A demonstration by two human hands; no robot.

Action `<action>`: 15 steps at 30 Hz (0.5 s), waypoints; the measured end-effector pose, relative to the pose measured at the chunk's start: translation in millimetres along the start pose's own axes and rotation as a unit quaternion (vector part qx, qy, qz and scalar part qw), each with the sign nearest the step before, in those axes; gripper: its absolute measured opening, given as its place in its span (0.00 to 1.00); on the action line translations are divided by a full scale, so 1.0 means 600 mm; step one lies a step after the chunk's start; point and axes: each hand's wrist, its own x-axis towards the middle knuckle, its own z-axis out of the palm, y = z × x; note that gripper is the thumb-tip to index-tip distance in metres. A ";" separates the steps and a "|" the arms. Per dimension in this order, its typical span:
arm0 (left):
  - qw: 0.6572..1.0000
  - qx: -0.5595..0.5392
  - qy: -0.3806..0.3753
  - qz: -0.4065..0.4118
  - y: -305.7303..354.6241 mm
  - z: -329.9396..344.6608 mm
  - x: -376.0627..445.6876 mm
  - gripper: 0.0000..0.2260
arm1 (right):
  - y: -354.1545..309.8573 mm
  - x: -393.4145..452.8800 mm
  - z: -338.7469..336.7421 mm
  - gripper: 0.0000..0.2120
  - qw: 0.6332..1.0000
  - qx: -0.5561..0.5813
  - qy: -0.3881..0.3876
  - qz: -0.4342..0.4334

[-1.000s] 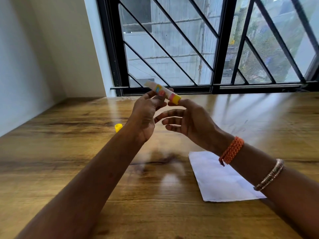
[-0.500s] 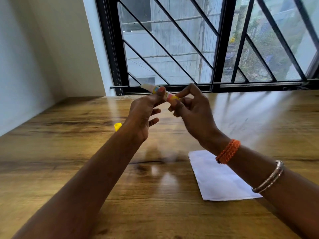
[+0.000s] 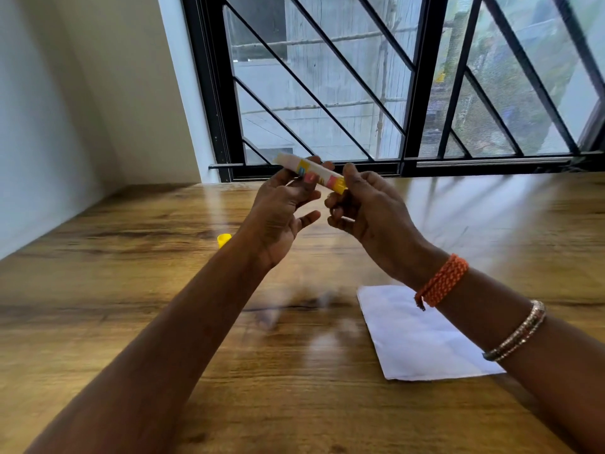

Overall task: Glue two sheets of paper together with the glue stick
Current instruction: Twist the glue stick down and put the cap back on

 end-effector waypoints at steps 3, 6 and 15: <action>1.000 0.010 -0.014 0.019 -0.001 0.002 0.000 0.07 | -0.006 0.002 0.003 0.11 0.997 0.066 0.008 0.046; 0.999 0.029 0.023 0.022 -0.002 0.003 0.001 0.04 | -0.002 0.000 0.004 0.08 0.999 0.024 0.030 -0.009; 0.996 0.047 0.074 -0.022 0.001 0.000 -0.001 0.11 | 0.008 -0.005 0.001 0.09 0.925 -0.285 0.020 -0.251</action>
